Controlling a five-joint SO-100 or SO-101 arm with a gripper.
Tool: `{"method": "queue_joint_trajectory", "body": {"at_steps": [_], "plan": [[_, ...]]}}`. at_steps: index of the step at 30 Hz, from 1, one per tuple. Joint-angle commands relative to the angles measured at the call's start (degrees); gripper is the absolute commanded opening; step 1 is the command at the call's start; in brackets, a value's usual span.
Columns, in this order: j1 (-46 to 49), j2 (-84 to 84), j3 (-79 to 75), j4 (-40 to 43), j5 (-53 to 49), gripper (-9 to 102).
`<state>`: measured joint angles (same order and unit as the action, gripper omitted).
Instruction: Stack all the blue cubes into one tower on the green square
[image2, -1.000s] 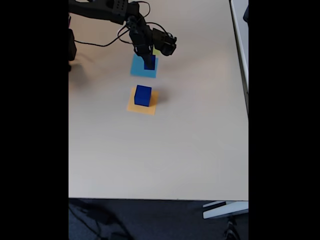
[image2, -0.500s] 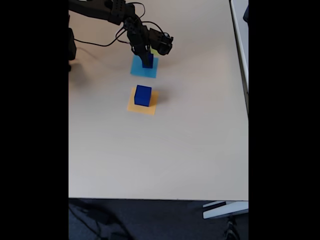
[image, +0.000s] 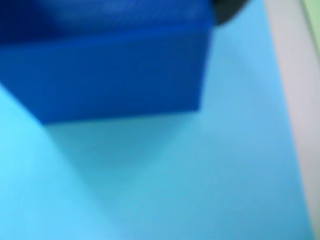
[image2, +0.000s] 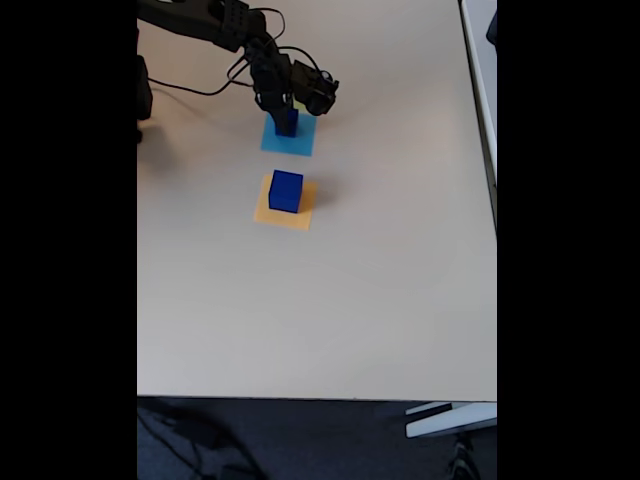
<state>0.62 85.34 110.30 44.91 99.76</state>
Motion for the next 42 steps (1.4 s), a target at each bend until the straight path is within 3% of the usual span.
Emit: {"method": "queue_joint_trajectory", "body": {"at_steps": [1, 32, 42], "plan": [[0.2, 4.9, -0.1, -0.8, 0.2, 8], [-0.9, 3.2, -5.5, -5.7, -6.0, 33], [0.5, -0.2, -25.2, 4.7, -12.3, 36]]}}
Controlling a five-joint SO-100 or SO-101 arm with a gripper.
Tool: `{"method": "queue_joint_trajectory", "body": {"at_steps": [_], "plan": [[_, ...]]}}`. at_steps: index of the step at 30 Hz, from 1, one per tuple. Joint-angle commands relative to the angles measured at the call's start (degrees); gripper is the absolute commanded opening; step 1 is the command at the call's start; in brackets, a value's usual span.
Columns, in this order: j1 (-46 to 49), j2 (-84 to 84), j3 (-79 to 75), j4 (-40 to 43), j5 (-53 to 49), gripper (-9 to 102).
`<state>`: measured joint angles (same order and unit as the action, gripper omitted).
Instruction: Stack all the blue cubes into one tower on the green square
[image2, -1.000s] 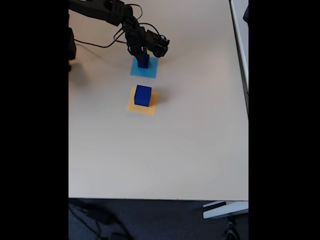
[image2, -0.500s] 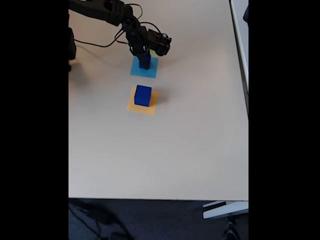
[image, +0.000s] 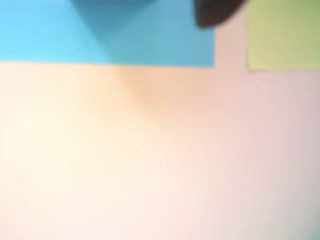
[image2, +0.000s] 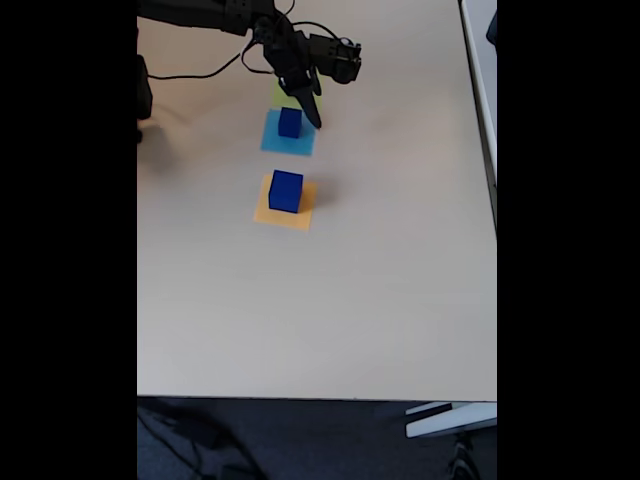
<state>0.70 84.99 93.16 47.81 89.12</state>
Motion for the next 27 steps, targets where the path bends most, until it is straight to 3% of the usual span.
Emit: {"method": "queue_joint_trajectory", "body": {"at_steps": [1, 4, 11, 19, 27], "plan": [[0.4, -0.3, -10.5, 2.5, -2.1, 36], [-1.3, -2.0, -16.2, 3.7, -0.3, 36], [-8.7, -6.5, -23.6, 9.2, 14.9, 34], [-13.9, -7.5, -20.4, 11.4, 26.5, 32], [-16.2, -5.0, -13.0, 10.1, 30.4, 32]]}}
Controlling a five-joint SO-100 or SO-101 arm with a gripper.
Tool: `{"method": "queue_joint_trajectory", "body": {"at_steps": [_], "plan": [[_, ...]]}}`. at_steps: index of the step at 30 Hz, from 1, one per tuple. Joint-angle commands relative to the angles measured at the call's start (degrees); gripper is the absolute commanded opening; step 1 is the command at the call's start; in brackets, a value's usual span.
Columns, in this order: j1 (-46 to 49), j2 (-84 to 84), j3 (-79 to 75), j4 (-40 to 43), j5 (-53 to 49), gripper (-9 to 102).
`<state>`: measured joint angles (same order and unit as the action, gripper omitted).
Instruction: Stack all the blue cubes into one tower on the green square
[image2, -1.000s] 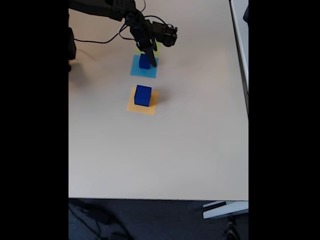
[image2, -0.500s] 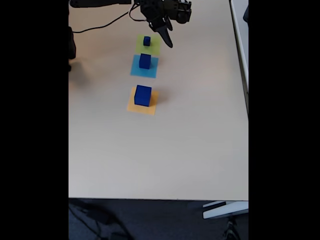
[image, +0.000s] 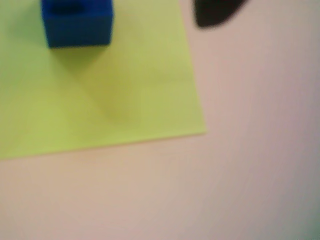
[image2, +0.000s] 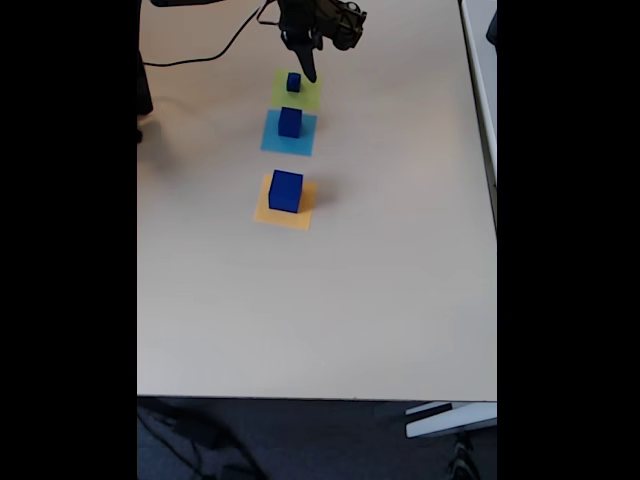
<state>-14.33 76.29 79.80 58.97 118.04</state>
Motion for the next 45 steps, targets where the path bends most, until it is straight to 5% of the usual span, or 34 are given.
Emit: {"method": "queue_joint_trajectory", "body": {"at_steps": [1, 45], "plan": [[-1.5, 3.8, 0.8, -1.2, 1.9, 32], [-2.5, 6.1, 12.9, -6.5, 1.6, 24]]}}
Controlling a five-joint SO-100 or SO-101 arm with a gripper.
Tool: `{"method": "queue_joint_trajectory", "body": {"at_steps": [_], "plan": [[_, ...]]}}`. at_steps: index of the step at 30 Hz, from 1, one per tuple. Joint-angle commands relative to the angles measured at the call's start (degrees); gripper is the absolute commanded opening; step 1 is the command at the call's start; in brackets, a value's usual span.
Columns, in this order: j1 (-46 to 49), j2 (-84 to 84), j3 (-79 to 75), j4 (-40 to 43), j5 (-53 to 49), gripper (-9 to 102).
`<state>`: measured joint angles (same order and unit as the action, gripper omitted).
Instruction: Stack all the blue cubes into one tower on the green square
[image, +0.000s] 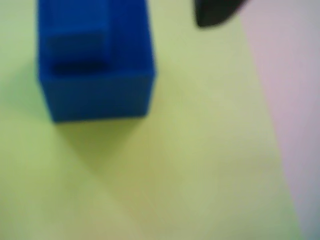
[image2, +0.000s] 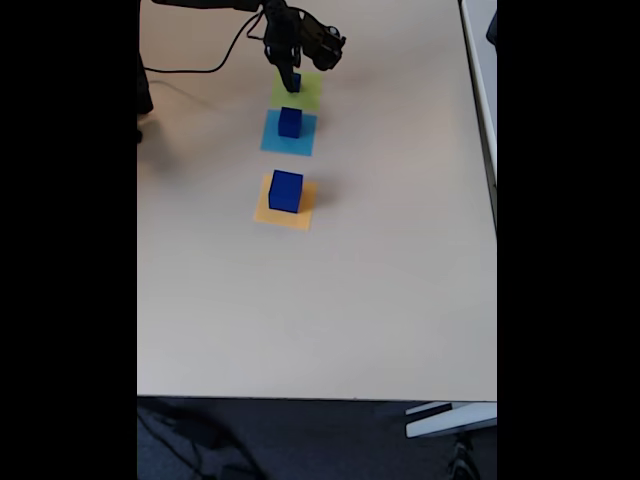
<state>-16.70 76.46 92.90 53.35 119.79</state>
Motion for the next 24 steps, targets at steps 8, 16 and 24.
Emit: {"method": "queue_joint_trajectory", "body": {"at_steps": [8, 16, 24], "plan": [[0.2, 5.5, -1.4, -0.5, -1.0, 22], [0.3, 5.2, -1.4, -0.5, -1.0, 20], [0.8, 5.4, -1.3, -0.4, -1.8, 20]]}}
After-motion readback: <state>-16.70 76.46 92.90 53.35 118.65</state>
